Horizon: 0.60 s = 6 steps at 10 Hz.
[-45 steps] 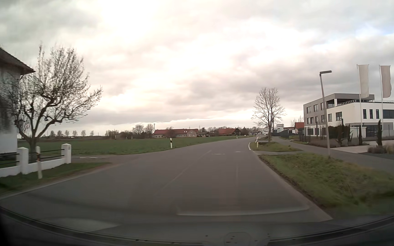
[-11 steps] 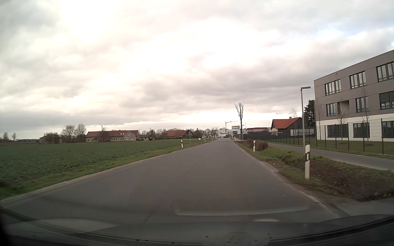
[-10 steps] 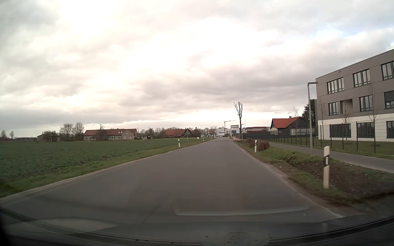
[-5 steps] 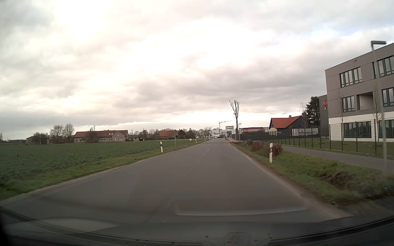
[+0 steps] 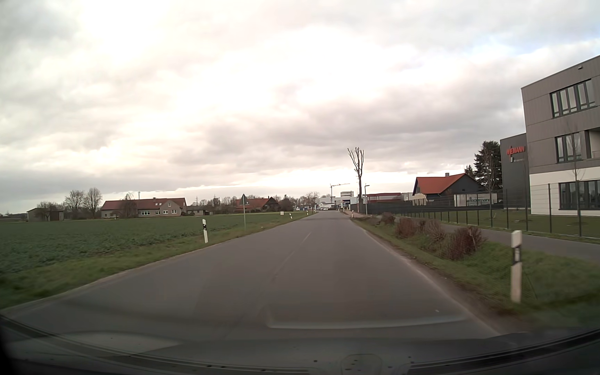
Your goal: Follow the waypoints while adhering to traffic rules and regulations
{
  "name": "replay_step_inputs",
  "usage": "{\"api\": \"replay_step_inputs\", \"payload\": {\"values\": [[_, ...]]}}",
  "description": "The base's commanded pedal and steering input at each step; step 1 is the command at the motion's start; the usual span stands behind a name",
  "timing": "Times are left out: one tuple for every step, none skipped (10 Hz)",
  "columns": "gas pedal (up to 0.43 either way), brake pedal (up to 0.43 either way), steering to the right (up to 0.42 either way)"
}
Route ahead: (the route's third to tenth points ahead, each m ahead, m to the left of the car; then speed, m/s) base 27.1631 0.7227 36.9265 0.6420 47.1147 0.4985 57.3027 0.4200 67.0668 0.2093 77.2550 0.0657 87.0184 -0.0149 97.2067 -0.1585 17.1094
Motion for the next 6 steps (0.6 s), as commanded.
{"api": "replay_step_inputs", "payload": {"values": [[0.248, 0.0, 0.005], [0.24, 0.0, 0.005], [0.24, 0.0, 0.005], [0.24, 0.0, 0.005], [0.228, 0.0, 0.005], [0.228, 0.0, 0.005]]}}
